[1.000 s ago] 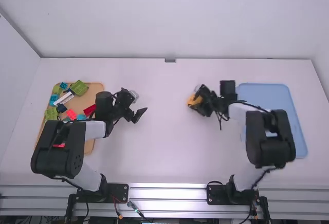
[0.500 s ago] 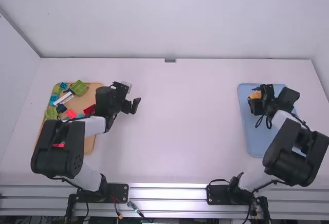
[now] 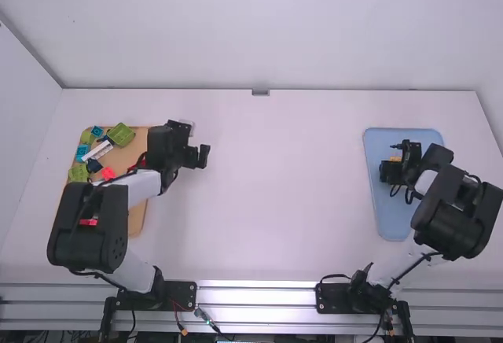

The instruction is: Assemble lego blocks to make yellow taxi

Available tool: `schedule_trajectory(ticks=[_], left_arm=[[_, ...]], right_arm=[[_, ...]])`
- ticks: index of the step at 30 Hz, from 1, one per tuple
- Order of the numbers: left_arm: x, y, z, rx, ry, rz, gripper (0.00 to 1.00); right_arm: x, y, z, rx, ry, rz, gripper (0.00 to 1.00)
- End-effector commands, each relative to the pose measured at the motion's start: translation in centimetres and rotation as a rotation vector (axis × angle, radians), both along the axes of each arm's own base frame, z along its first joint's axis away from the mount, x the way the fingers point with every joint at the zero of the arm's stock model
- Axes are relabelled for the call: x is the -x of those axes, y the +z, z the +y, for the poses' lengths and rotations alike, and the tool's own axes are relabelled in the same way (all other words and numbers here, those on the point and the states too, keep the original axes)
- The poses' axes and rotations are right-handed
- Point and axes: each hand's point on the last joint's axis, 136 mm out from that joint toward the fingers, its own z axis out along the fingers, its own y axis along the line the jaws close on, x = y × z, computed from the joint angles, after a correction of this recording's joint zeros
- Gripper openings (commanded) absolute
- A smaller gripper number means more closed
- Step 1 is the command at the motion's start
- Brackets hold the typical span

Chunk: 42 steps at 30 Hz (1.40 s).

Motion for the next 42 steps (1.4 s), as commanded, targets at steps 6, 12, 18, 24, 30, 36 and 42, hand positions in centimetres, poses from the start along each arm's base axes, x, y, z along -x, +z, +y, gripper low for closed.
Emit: schedule_trajectory(ticks=[6, 12, 18, 24, 30, 36, 42], left_arm=[[-1.1, 1.5, -0.2, -0.018, 0.037, 0.034, 0.99], [-2.0, 3.1, -1.7, -0.093, 0.048, 0.031, 0.99], [-2.7, 6.4, -5.2, -0.169, 0.029, -0.017, 0.99], [-2.9, 9.8, -7.2, -0.196, 0.027, -0.088, 0.99], [-1.6, 9.6, -5.8, -0.152, 0.047, -0.055, 0.95], [-0.1, 9.3, -3.3, -0.108, 0.063, -0.042, 0.87], [1.8, 8.9, -0.4, -0.076, 0.104, -0.034, 0.78]], right_arm=[[0.1, 1.3, -0.8, 0.003, -0.060, 0.042, 0.99], [-1.6, 5.5, 1.3, 0.007, -0.028, 0.038, 0.99], [-3.1, 11.0, 7.4, 0.029, 0.101, -0.013, 0.99], [-3.0, 14.8, 15.0, 0.057, 0.278, -0.072, 0.99], [-2.7, 15.9, 17.9, 0.070, 0.302, -0.121, 0.95], [-2.0, 16.9, 18.3, 0.083, 0.233, -0.187, 0.87], [-1.1, 18.0, 17.4, 0.068, 0.127, -0.272, 0.78]])
